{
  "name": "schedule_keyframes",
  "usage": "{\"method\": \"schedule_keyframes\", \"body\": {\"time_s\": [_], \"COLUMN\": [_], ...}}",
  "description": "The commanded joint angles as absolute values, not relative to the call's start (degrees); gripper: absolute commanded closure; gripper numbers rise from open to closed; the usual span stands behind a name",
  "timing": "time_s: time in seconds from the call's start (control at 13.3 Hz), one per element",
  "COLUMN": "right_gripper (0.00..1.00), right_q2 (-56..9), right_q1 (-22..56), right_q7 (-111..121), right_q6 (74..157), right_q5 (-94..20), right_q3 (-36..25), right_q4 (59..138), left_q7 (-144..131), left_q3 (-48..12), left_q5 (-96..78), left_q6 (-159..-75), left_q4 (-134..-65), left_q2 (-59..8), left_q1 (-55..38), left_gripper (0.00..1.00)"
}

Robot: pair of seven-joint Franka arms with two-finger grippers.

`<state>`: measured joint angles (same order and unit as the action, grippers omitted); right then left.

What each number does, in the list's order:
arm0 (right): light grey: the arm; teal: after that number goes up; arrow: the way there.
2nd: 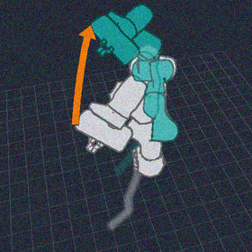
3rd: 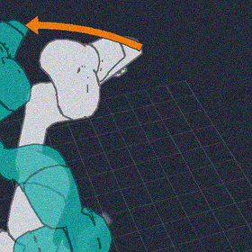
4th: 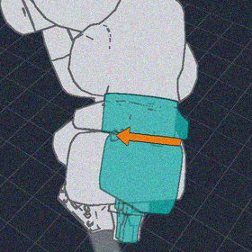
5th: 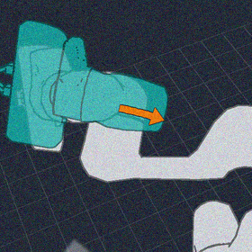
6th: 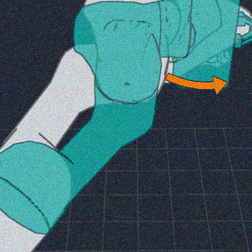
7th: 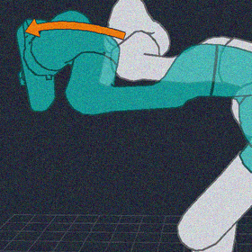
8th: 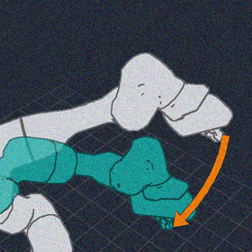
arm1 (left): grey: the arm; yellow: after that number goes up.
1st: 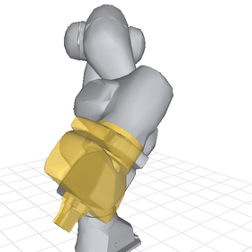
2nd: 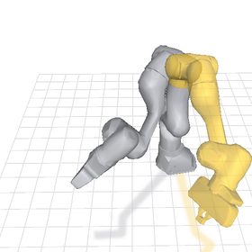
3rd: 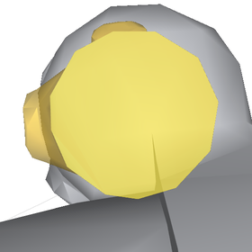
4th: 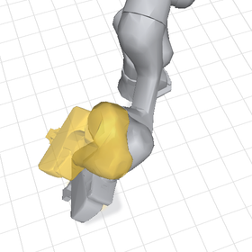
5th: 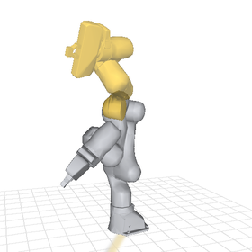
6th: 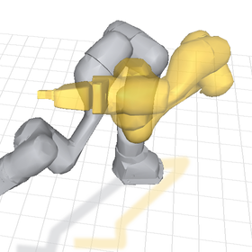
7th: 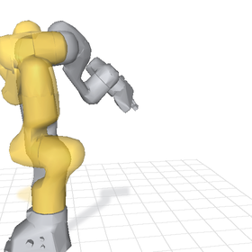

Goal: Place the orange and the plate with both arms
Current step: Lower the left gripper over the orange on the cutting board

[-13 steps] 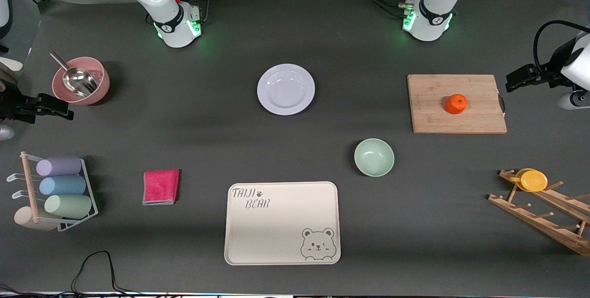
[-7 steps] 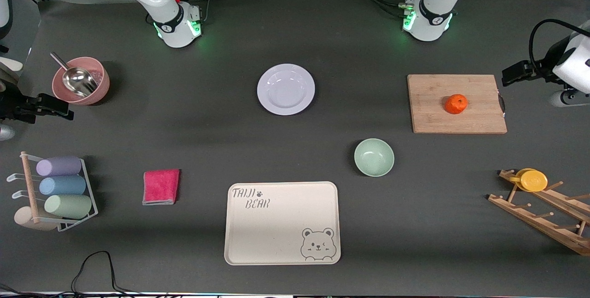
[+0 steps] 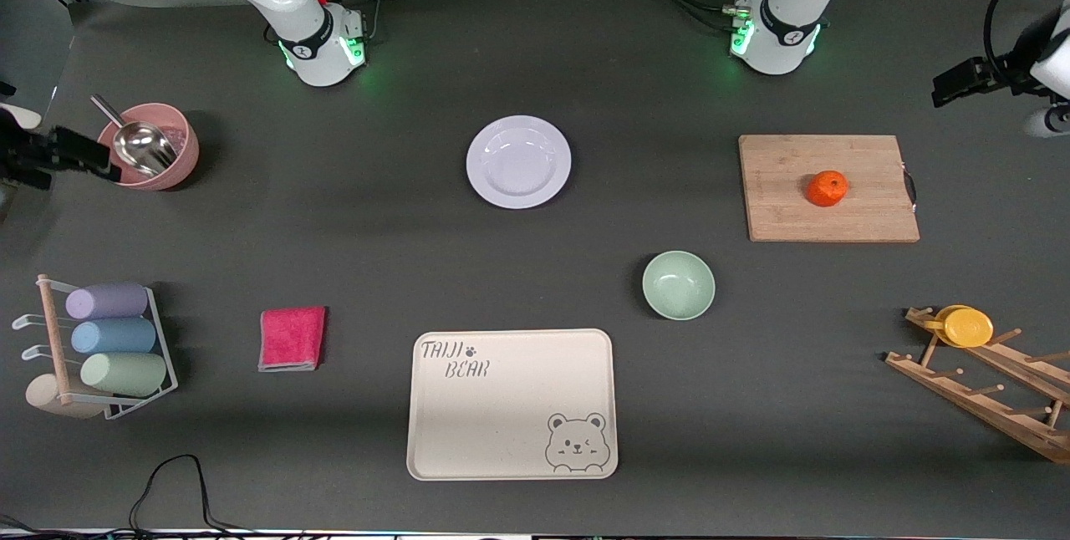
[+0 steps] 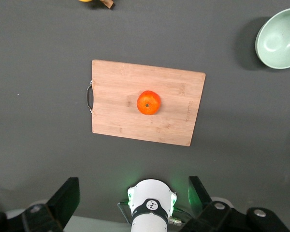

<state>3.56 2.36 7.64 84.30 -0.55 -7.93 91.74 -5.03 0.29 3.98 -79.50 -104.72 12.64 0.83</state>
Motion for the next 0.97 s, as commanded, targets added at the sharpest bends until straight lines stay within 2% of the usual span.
{"method": "schedule_keyframes", "body": {"time_s": [0.0, 0.15, 0.22, 0.38, 0.53, 0.9], "right_gripper": [0.00, 0.00, 0.00, 0.00, 0.00, 0.00], "right_q2": [14.7, 19.0, 21.8, 24.8, 26.5, 27.2], "right_q1": [2.5, 2.5, 2.6, 3.7, 4.8, 7.2], "right_q7": [3.1, 2.8, 2.1, 0.7, -1.4, -2.9], "right_q6": [85.3, 86.7, 89.0, 91.9, 93.2, 93.2], "right_q5": [0.4, 0.3, 0.2, 0.3, 0.3, 0.3], "right_q3": [-7.5, -7.3, -7.2, -7.1, -7.1, -7.0], "right_q4": [103.0, 107.6, 112.0, 117.0, 119.6, 121.4], "left_q7": [-4.6, -4.6, -4.6, -4.6, -5.4, -5.5], "left_q3": [0.2, 0.8, 0.9, 0.9, 0.9, 1.0], "left_q5": [4.9, 4.9, 4.9, 4.9, 4.9, 5.0], "left_q6": [-87.0, -96.8, -106.3, -116.7, -124.7, -137.3], "left_q4": [-116.1, -124.6, -132.3, -139.8, -144.3, -148.8], "left_q2": [17.8, 18.1, 17.8, 16.7, 13.7, 4.2], "left_q1": [0.9, 0.9, 0.9, 1.5, 1.7, 1.8], "left_gripper": [0.00, 0.00, 0.00, 0.00, 0.00, 0.00]}}
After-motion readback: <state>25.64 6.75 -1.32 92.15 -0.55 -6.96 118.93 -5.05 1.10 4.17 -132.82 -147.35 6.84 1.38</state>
